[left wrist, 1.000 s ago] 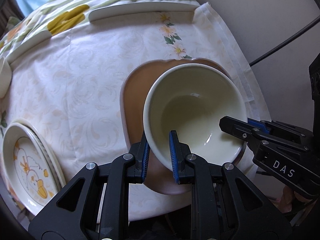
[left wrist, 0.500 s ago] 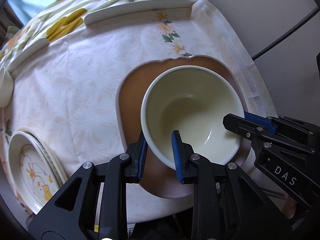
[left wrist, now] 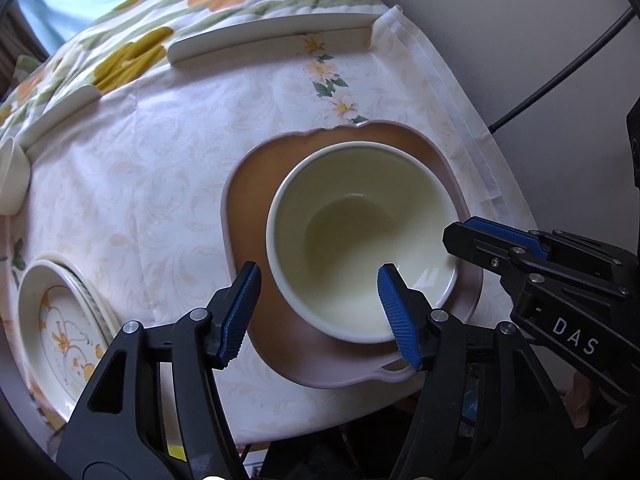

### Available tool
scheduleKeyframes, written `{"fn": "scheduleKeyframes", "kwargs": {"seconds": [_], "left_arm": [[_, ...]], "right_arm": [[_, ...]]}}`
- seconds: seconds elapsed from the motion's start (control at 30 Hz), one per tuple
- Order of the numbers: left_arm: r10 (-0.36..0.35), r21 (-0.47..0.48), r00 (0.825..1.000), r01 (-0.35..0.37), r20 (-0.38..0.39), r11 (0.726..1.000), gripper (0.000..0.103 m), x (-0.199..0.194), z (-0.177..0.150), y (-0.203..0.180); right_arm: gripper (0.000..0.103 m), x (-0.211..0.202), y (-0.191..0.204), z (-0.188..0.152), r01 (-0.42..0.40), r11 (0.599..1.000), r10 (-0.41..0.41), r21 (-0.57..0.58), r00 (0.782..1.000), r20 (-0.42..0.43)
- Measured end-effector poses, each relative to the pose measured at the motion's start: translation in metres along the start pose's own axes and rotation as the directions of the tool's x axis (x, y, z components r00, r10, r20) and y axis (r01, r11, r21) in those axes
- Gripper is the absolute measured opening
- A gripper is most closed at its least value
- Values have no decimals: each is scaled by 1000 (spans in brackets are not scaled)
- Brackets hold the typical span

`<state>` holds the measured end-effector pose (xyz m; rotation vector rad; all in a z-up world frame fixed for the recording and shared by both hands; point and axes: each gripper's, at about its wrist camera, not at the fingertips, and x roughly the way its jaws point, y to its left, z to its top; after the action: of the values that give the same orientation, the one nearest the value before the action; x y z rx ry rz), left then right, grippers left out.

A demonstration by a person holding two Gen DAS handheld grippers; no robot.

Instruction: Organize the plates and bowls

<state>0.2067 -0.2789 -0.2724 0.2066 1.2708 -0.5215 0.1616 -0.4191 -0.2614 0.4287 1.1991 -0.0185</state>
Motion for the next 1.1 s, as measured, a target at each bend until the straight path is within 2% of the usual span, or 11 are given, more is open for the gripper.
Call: {"fn": "scheduleKeyframes", "kwargs": {"seconds": [0.33, 0.47, 0.53, 0.57, 0.63, 0.67, 0.7, 0.73, 0.83, 0.97, 1.1], "left_arm": [[36, -94, 990, -24, 134, 995, 58, -60, -7, 22], [93, -185, 957, -42, 274, 982, 58, -109, -19, 49], [146, -226, 935, -73, 324, 971, 66, -132, -26, 61], [186, -255, 918, -97, 349, 962, 72, -144, -30, 69], [248, -307, 889, -131, 384, 943, 94, -163, -37, 82], [287, -339, 870, -151, 400, 929, 99, -173, -40, 91], [315, -362, 856, -165, 409, 918, 103, -181, -44, 99], [347, -389, 841, -180, 416, 904, 103, -188, -48, 109], [402, -462, 828, -201, 391, 864, 103, -196, -57, 142], [414, -598, 840, -138, 352, 790, 103, -200, -70, 205], [418, -690, 841, -76, 343, 719, 102, -196, -78, 263]], "right_arm": [[16, -41, 10, 13, -60, 995, 65, -77, 995, 69], [16, -52, 33, 23, -92, 980, 109, -176, 990, 90], [16, -56, 49, 28, -121, 965, 147, -234, 984, 97], [24, -57, 57, 30, -135, 955, 166, -264, 981, 97], [55, -59, 77, 37, -169, 928, 210, -332, 973, 92], [76, -59, 88, 40, -188, 912, 234, -364, 968, 86], [88, -58, 101, 44, -209, 892, 261, -401, 962, 80], [89, -57, 112, 47, -220, 875, 278, -431, 957, 77], [90, -53, 151, 58, -240, 817, 323, -524, 944, 70], [100, -38, 210, 78, -301, 740, 376, -602, 927, -2], [100, -13, 265, 101, -297, 715, 345, -633, 937, -50]]}}
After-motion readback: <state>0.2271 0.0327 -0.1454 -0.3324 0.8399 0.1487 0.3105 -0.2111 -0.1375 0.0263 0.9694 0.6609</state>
